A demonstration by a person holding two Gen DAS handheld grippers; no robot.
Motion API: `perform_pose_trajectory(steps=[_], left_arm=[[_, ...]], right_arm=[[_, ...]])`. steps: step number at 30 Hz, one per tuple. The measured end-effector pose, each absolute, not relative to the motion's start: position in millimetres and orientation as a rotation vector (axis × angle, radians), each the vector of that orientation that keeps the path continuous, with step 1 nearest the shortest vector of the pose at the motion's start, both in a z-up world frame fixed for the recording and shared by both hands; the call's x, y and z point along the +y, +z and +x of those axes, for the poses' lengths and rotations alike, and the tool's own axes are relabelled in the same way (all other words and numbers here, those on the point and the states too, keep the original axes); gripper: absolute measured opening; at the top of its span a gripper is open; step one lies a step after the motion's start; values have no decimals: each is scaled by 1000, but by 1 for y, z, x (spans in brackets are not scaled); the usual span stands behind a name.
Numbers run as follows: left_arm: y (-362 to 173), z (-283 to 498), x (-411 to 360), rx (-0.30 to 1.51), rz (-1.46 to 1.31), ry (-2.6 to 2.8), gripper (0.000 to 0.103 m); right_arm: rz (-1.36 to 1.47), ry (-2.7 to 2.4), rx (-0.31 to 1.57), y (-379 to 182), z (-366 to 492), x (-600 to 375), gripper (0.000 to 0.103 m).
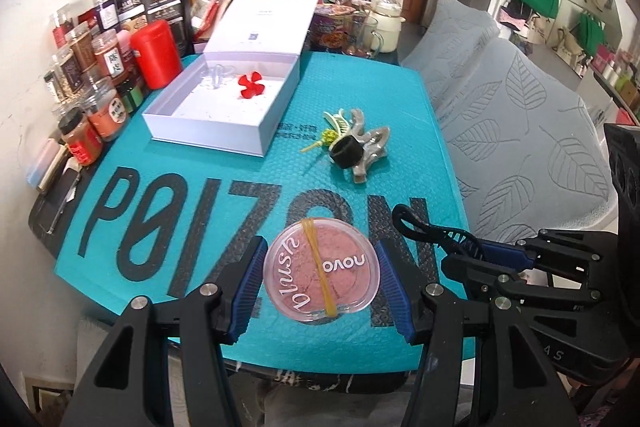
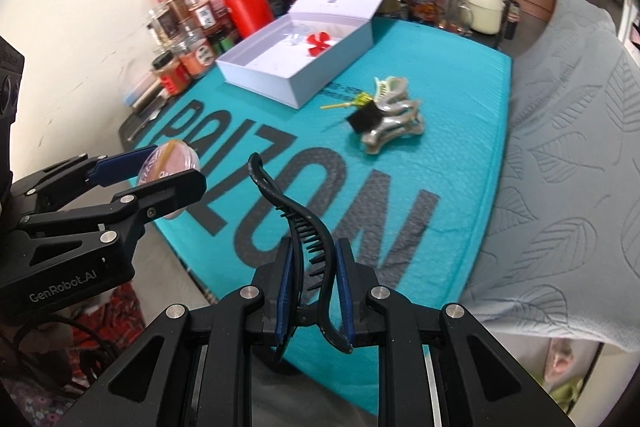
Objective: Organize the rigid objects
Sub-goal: 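Lift and carry the black clip and pink compact with both tools toward the white box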
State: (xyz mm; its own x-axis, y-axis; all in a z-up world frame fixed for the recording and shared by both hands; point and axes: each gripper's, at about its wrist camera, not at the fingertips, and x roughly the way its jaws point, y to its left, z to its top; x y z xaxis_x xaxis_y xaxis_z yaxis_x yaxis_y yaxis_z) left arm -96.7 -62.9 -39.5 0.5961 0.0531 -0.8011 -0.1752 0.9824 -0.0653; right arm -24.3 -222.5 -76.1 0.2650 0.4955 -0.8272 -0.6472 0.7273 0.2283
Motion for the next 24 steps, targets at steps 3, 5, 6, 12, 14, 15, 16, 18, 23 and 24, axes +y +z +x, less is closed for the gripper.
perform_pose_trajectory(steps=[3, 5, 6, 12, 14, 15, 16, 18, 23, 24], left_arm=[[-33, -98, -52, 909, -142, 153, 55], [-30, -97, -45, 901, -145, 166, 55], [-29, -97, -41, 897, -147, 172, 55], [-23, -89, -16, 889, -150, 187, 55], [-22, -85, -7, 888, -149, 187, 55], [-21, -82, -2, 887, -148, 186, 55], [-20, -80, 2, 886, -147, 185, 55], [-18, -75, 9, 885, -141, 179, 55], [-15, -60, 30, 883, -129, 158, 55], [-14, -56, 35, 882, -126, 152, 55]], right_arm=[[-169, 805, 1045, -73, -23, -212, 20], [-172, 822, 1042, -70, -22, -205, 20], [-176, 829, 1040, -70, -21, -200, 20], [-189, 857, 1039, -66, -16, -174, 20], [-191, 866, 1041, -64, -12, -163, 20], [-192, 868, 1040, -63, -12, -159, 20], [-193, 870, 1039, -62, -10, -154, 20], [-195, 871, 1034, -59, -7, -143, 20], [-188, 859, 1029, -54, 3, -119, 20], [-186, 856, 1029, -53, 6, -114, 20]])
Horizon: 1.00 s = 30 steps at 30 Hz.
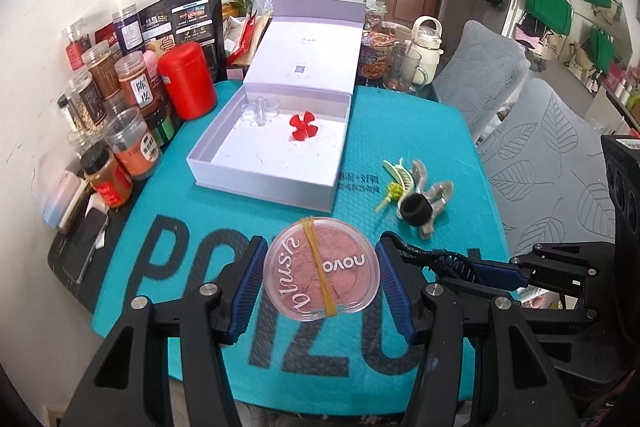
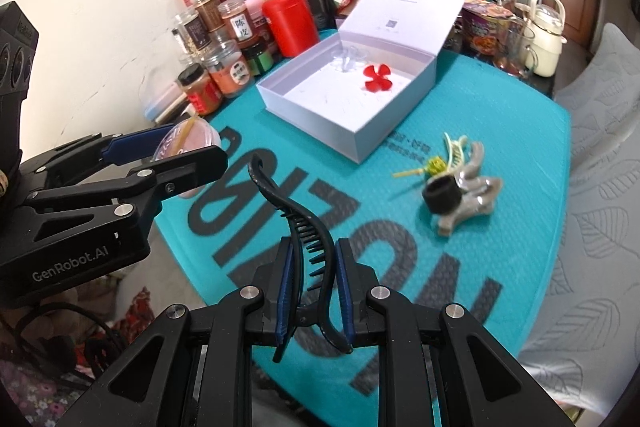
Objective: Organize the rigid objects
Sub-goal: 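Lift and carry the black clip and pink compact with both tools toward the white box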
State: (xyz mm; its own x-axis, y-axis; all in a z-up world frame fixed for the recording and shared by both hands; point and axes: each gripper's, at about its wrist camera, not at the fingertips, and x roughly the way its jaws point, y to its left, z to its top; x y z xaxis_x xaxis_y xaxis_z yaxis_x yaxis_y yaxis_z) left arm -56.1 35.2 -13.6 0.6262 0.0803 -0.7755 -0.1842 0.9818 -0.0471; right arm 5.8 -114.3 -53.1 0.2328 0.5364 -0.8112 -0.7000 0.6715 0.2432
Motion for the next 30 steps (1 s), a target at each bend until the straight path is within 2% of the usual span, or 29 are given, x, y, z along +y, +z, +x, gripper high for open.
perform_pose_trajectory(steps=[30], left_arm=[[-13, 72, 146, 868, -61, -11, 55]], right_arm=[[-132, 705, 1023, -50, 108, -6, 20]])
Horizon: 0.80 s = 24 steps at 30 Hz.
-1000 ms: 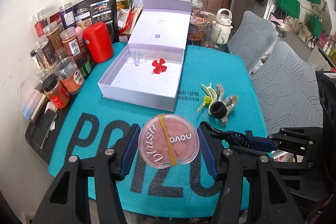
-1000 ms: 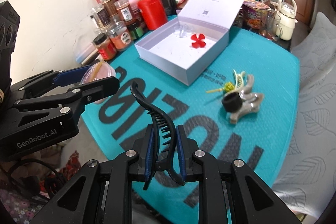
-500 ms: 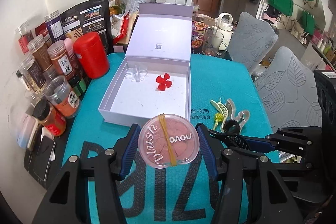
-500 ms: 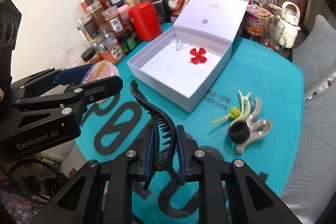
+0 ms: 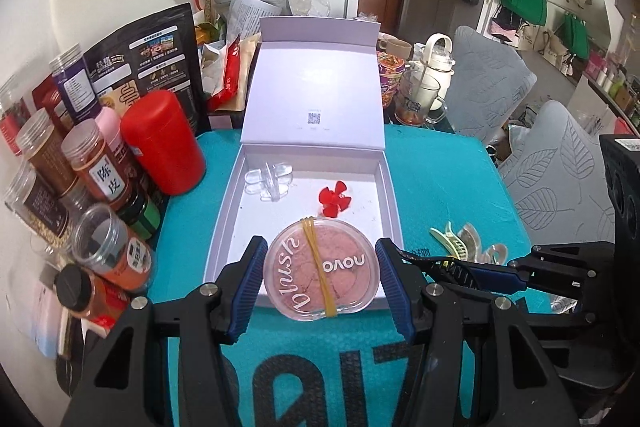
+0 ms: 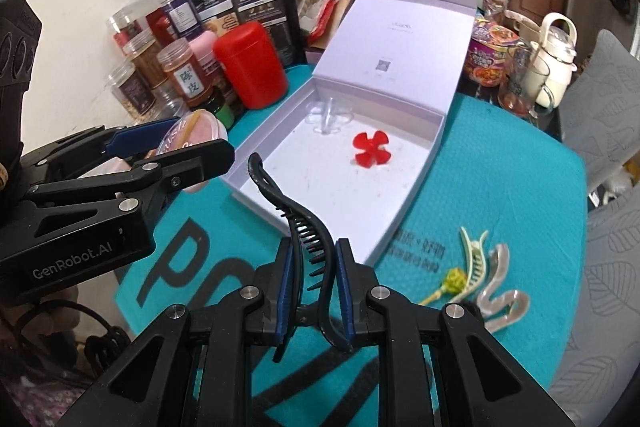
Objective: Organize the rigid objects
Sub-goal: 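Lift and carry the black clip and pink compact with both tools toward the white box, then lower both tools into the box and open them to release clip and compact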
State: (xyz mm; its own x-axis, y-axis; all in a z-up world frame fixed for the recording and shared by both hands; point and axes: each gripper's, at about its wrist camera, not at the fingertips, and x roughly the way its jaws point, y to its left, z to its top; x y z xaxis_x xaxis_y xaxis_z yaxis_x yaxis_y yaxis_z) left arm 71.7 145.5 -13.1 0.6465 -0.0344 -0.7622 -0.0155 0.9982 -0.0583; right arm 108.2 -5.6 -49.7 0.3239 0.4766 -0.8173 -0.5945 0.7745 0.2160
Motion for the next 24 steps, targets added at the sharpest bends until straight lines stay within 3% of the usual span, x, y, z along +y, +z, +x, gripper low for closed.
perform_pose_trajectory(steps=[24], left_arm=[[-37, 172, 210, 863, -25, -49, 55]], right_arm=[[-117, 612, 1001, -67, 208, 56, 20]])
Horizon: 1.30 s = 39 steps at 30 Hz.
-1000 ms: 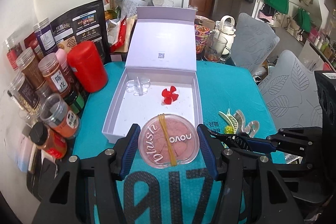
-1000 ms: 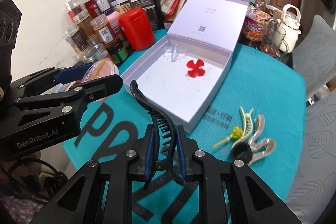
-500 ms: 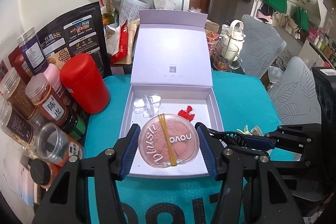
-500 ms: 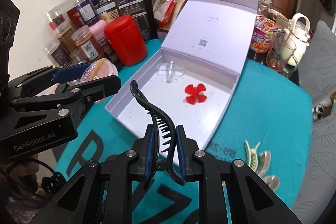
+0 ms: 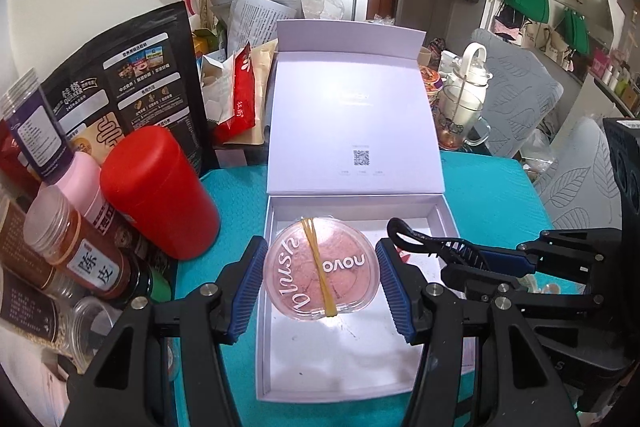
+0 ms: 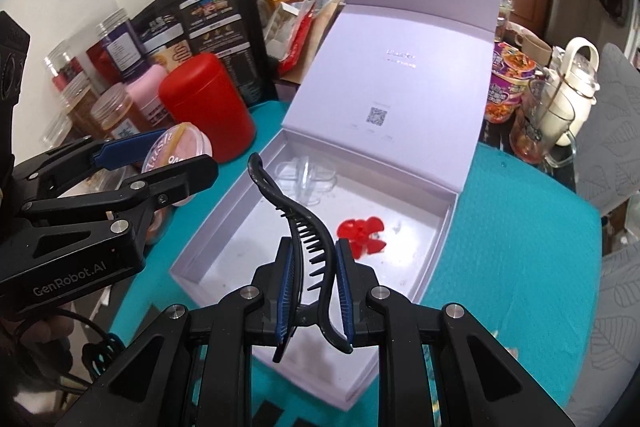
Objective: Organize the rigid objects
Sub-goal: 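Lower both tools into the box and open them to release clip and compact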
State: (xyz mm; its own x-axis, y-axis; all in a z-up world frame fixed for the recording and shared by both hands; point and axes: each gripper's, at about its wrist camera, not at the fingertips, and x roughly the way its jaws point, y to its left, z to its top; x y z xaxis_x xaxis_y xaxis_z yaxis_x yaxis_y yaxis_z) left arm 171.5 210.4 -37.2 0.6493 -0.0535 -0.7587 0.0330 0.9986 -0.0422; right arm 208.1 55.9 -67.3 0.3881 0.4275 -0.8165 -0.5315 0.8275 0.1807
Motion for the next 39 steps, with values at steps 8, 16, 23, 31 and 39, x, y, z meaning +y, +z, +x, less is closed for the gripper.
perform_pose_trajectory(steps=[8, 16, 23, 31, 39], left_arm=[[-64, 203, 219, 893, -46, -67, 55], [-92, 231, 214, 910, -32, -88, 55], [-113, 250, 215, 935, -18, -80, 55], [-133, 263, 214, 968, -27, -85, 55], [-145, 271, 212, 1022, -37, -85, 55]], right_arm=[[-129, 571, 1025, -89, 241, 62, 20], [-160, 540, 1023, -112, 273, 62, 20], [-163, 543, 1045, -136, 291, 63, 20], [-161, 551, 1071, -152, 299, 62, 20], [-156, 544, 1090, -161, 306, 64, 20]])
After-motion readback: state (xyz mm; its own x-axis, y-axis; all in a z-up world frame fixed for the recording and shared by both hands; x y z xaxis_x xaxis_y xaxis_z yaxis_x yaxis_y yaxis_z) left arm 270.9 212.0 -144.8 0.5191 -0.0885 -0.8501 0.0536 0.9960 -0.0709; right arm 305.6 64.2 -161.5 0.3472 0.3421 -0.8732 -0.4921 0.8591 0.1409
